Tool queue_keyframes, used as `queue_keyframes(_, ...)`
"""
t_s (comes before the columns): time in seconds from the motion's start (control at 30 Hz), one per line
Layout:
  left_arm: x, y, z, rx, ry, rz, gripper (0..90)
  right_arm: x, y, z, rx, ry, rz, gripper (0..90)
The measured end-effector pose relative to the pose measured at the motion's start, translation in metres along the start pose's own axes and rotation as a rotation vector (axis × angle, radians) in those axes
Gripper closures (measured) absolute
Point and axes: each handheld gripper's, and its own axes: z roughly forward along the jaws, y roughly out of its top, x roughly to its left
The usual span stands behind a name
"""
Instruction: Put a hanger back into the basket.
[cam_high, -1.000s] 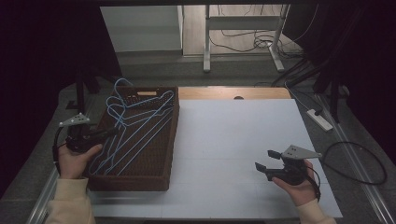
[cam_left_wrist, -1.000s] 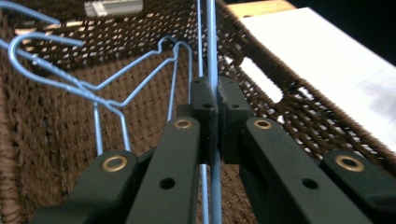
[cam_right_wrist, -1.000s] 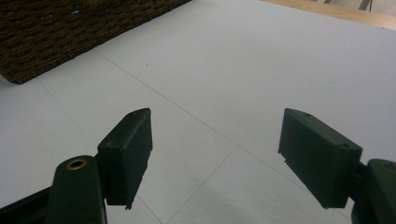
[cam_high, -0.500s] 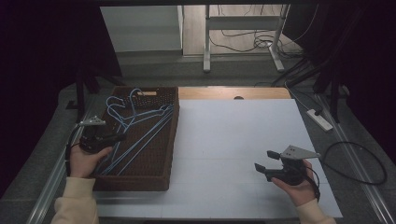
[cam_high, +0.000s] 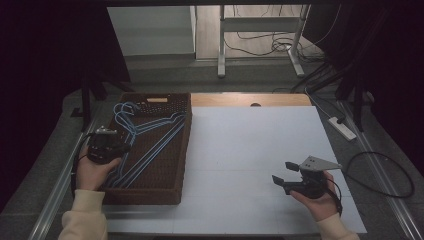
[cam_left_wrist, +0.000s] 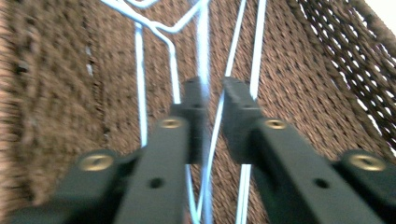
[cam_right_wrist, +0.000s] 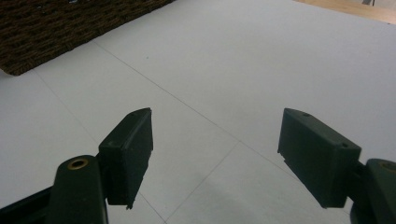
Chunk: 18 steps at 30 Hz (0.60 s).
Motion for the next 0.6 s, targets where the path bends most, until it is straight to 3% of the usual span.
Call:
queue_keyframes(0.1,-0.004,0.002,-0.009,-0.062,0.044,0.014,60.0,0.0,0.0,0.0,-0.001,0.0,0.002,27.0)
queue_keyframes(0.17,-0.007,0.003,-0.016,-0.096,0.039,0.025,51.7,0.0,0.0,0.0,-0.002,0.001,0.004,27.1)
queue_keyframes(0.23,-0.011,0.005,-0.022,-0.125,0.013,0.029,45.4,0.0,0.0,0.0,0.001,0.0,0.003,27.0)
queue_keyframes(0.27,-0.015,0.005,-0.028,-0.156,-0.034,0.036,42.6,0.0,0.0,0.0,0.002,-0.001,0.002,27.0)
queue_keyframes(0.3,-0.015,0.005,-0.028,-0.156,-0.034,0.036,41.1,0.0,0.0,0.0,0.002,-0.001,0.002,27.0)
queue_keyframes(0.4,-0.02,0.005,-0.035,-0.193,-0.105,0.048,39.0,0.0,0.0,0.0,0.004,-0.001,0.004,27.0)
queue_keyframes(0.6,-0.032,0.001,-0.047,-0.239,-0.202,0.059,35.8,-0.001,-0.001,0.0,0.011,-0.005,0.013,26.9)
